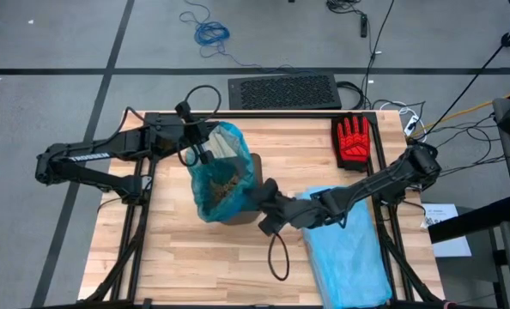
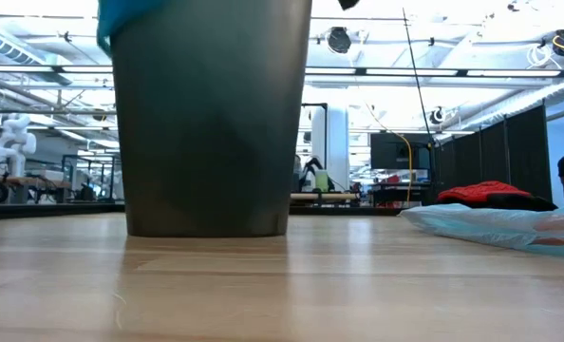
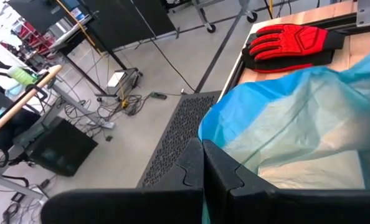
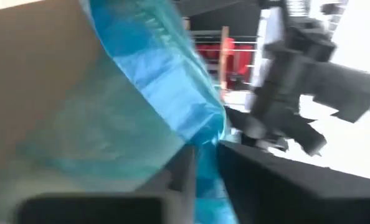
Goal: Place trash/remove bag and relplace
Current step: Remove the trash bag from the bin
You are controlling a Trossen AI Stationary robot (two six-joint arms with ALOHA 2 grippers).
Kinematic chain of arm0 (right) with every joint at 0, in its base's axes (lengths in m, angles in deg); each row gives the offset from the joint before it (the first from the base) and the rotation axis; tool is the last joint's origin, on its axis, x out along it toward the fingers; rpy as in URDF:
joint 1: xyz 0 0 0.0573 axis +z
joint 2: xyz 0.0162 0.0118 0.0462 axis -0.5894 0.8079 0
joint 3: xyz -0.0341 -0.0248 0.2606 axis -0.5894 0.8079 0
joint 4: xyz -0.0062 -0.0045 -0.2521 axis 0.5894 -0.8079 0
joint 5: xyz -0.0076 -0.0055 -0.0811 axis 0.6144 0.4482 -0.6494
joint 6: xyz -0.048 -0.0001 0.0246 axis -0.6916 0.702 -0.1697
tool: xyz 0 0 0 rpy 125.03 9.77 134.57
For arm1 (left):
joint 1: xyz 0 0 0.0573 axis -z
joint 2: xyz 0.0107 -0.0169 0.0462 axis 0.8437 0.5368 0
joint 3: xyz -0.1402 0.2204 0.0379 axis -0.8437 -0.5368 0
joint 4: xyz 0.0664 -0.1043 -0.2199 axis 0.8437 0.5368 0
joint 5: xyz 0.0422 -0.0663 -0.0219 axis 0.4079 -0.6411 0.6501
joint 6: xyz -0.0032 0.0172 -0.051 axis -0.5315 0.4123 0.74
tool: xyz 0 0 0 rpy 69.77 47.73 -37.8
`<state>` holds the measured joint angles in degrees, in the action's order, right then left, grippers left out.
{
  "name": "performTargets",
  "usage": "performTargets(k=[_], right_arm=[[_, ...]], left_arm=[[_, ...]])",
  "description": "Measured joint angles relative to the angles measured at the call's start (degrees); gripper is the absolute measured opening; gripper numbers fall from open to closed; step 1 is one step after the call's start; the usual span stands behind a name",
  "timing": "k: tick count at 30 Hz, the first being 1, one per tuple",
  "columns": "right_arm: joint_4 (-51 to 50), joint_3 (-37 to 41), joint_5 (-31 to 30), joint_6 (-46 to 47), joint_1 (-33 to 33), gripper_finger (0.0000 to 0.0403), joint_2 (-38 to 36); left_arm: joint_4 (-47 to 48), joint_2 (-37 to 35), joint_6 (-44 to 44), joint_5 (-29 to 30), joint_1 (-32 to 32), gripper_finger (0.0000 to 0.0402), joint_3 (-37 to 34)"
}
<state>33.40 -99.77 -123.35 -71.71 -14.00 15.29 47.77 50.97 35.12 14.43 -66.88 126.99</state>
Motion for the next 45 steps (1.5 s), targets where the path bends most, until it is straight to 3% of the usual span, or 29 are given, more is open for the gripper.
performTargets(k=[2, 6, 9, 13, 17, 20, 23, 26, 28, 32, 40, 45], right_arm=[[3.43, 0.0, -0.75, -2.42, 0.11, 0.0013, -0.32], [6.86, -0.93, -1.36, -1.57, -0.47, 0.0006, -1.75], [5.99, -4.06, -5.52, 2.12, -2.38, 0.0002, -2.02], [-2.34, -10.01, -10.22, 9.99, -5.86, 0.0001, -2.17], [-18.42, -16.68, -10.21, 26.1, -9.72, 0.0, -2.17], [-35.15, -21.73, -4.17, 42.93, -12.72, 0.0, -2.17], [-48.01, -25.41, 8.68, 57.44, -15.93, 0.0, -2.17], [-54.63, -26.69, 21.11, 64.29, -18.33, 0.0, -2.17], [-55.13, -26.69, 23.82, 65.73, -18.71, 0.0002, -2.13], [-54.58, -26.69, 23.75, 62.49, -16.86, 0.0034, -2.17], [-48.68, -26.69, 23.74, 57.82, -13.32, 0.0163, -2.15], [-45.94, -26.69, 23.73, 57.11, -13.22, 0.0211, -2.15]], left_arm=[[0.14, 0.0, 0.03, 0.0, 0.0, 0.0, 0.0], [0.28, 0.0, 1.43, 0.0, 0.0, 0.0, 0.0], [0.34, 0.0, 2.01, 0.0, 0.0, 0.0, 0.0], [0.31, 0.0, 2.99, 0.0, 0.0, 0.0, 0.0], [0.3, 0.0, 3.02, 0.32, 0.0, 0.0, 0.0], [0.33, 0.0, 3.02, 2.65, 0.0, 0.0, 0.0], [0.48, 0.0, 2.99, 4.55, 0.0, 0.0, 0.0], [0.49, 0.0, 2.99, 4.76, 0.0, 0.0, 0.0], [0.49, 0.0, 2.99, 4.83, 0.0, 0.0, 0.0], [0.49, 0.0, 2.99, 4.86, 0.0, 0.0, 0.0], [-0.53, 0.0, 2.96, 8.23, -1.41, 0.0, 0.0], [-5.27, 0.0, 1.95, 10.45, -3.39, 0.0, 0.0]])
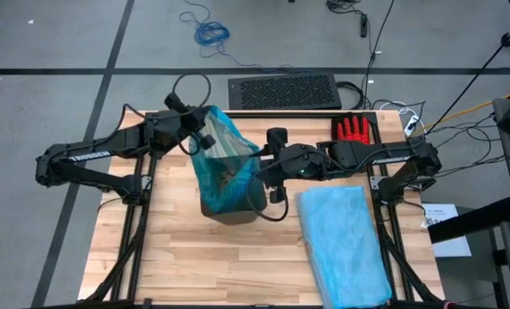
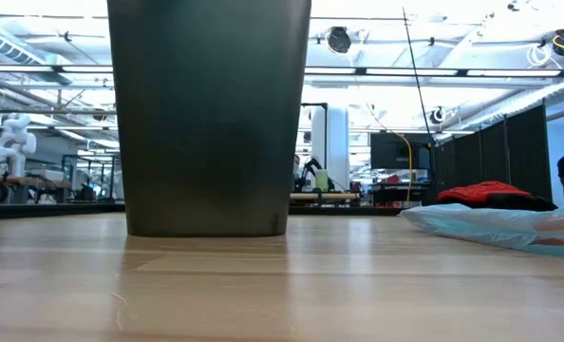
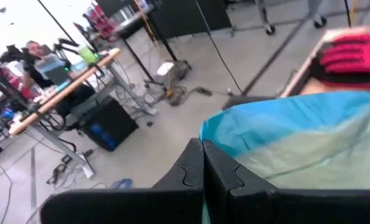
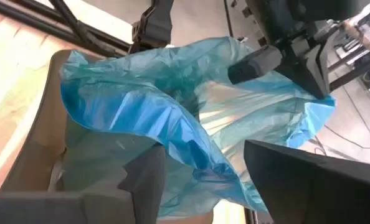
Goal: Place trash/remove bag and relplace
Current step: Remove the trash bag from the bin
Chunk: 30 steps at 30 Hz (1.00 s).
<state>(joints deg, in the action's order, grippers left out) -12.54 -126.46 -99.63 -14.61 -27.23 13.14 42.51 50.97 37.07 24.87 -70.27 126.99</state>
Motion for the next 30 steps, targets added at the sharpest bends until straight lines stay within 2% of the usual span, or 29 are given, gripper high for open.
performTargets(k=[7, 18, 23, 30], right_arm=[[0.45, 0.0, 0.07, -3.21, 0.96, 0.022, 0.0], [3.96, 0.0, 1.28, -4.29, 3.67, 0.0218, 0.56], [3.74, 0.0, 7.8, -4.1, 3.69, 0.0207, 3.24], [4.67, 0.0, 6.61, -11.51, 3.2, 0.0187, 8.39]], left_arm=[[-5.46, 0.0, -3.56, -0.02, -2.81, 0.0, 0.02], [-9.95, 0.0, -1.99, 0.21, -6.9, 0.0, 0.02], [-13.67, 0.0, -2.01, 0.27, -7.27, 0.0, 0.02], [-17.51, 0.0, -1.97, 0.26, -7.27, 0.0, 0.04]])
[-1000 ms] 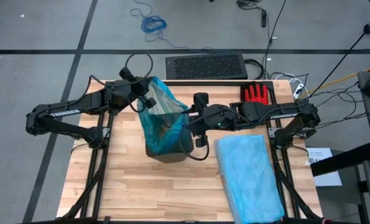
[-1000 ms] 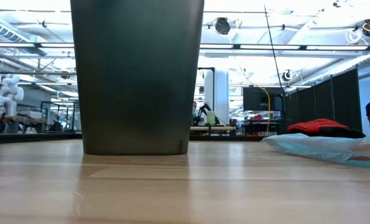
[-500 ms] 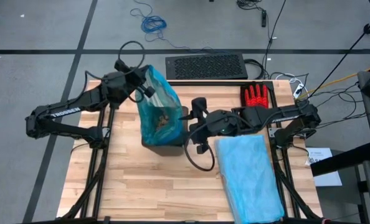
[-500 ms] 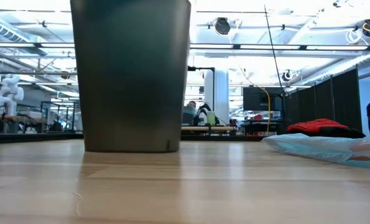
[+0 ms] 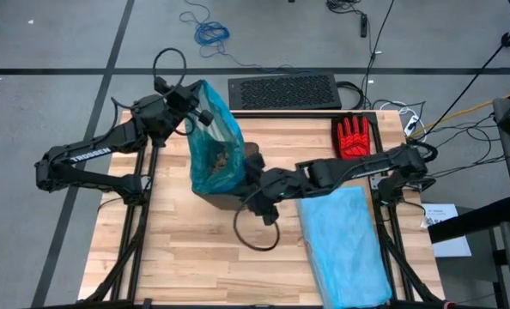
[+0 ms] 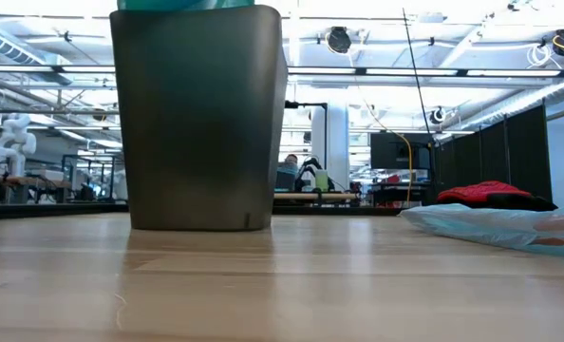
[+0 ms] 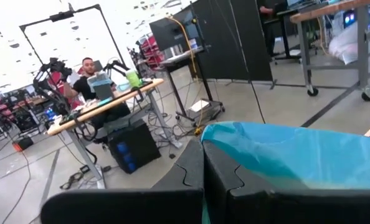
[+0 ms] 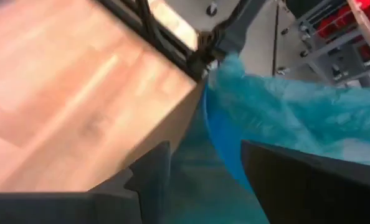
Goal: Place trash/remove bag and relplace
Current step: Remove the trash bag from the bin
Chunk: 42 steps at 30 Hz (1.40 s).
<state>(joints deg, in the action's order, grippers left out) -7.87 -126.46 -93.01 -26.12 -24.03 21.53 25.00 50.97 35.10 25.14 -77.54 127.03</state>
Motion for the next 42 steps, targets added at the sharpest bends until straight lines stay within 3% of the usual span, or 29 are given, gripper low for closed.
performTargets(k=[8, 19, 26, 37, 40, 42], right_arm=[[7.92, 0.0, -13.86, -12.03, -1.43, 0.0173, 5.62], [14.27, 0.0, -24.48, -27.28, -1.93, 0.0171, 9.12], [15.35, 0.0, -24.31, -36.28, 0.67, 0.0171, 9.1], [16.8, 0.04, -23.18, -45.99, -3.56, 0.017, 10.89], [16.75, 0.04, -23.44, -45.91, -4.22, 0.0147, 11.14], [17.45, 0.04, -23.44, -44.13, -4.28, 0.0108, 11.09]], left_arm=[[0.01, 0.0, 0.02, 0.0, 0.02, 0.0, 0.0], [1.09, 0.0, 0.04, 0.0, 0.04, 0.0, 0.04], [0.91, 0.0, 0.05, -0.02, 0.04, 0.0, 0.04], [0.86, 0.0, 0.2, -0.02, 0.26, 0.0, 0.04], [1.04, 0.0, 0.17, -0.82, 0.28, 0.0, 0.04], [1.37, 0.0, -0.01, -1.85, 0.48, 0.0, 0.04]])
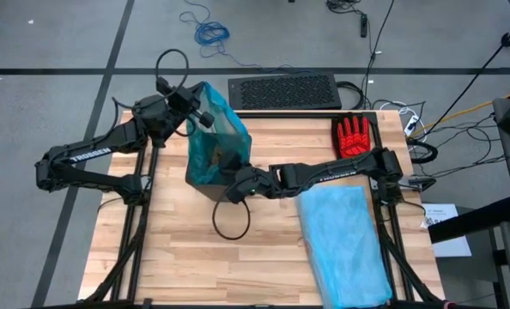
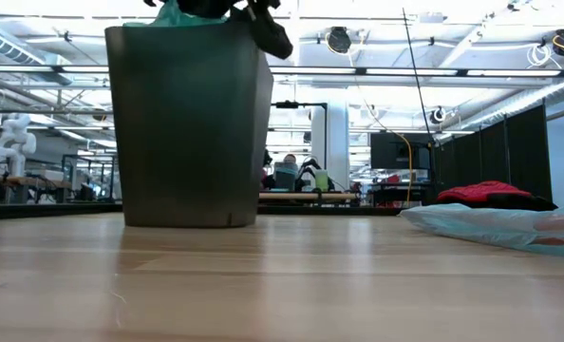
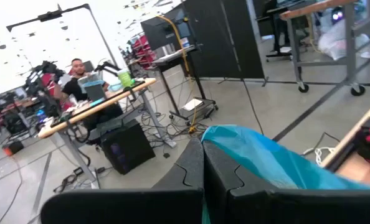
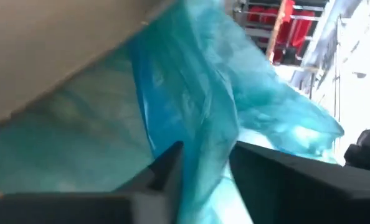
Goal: Place trash/remove bag and relplace
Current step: Remove the trash bag from the bin
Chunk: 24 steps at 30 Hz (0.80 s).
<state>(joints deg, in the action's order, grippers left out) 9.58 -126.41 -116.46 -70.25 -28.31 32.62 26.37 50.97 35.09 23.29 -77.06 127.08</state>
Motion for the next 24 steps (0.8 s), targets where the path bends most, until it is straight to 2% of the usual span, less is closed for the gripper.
performTargets(k=[3, 4, 8, 15, 19, 24], right_arm=[[0.75, 0.0, 0.07, 2.65, 0.01, 0.0025, -0.82], [0.45, 0.0, 0.24, 3.77, 0.03, 0.0014, -1.38], [0.45, 0.0, 0.3, 10.76, -0.08, 0.0003, -4.28], [-3.6, -0.02, 1.21, 28.22, -2.77, 0.0, -11.61], [-9.09, -0.02, 6.66, 40.56, -5.75, 0.0, -14.94], [-12.89, -0.02, 15.52, 50.17, -9.4, 0.0, -16.15]], left_arm=[[0.52, 0.0, -0.2, -0.29, 0.71, 0.0, 0.0], [0.83, 0.0, -0.48, -0.3, 1.05, 0.0, 0.0], [1.48, -1.11, -2.37, 0.61, 2.28, 0.0, -0.02], [1.56, -5.22, -3.62, 0.9, 5.12, 0.0, 0.0], [2.79, -7.74, -3.63, 0.96, 6.59, 0.0, 0.0], [6.91, -8.85, -5.1, 0.54, 8.87, 0.0011, 0.02]])
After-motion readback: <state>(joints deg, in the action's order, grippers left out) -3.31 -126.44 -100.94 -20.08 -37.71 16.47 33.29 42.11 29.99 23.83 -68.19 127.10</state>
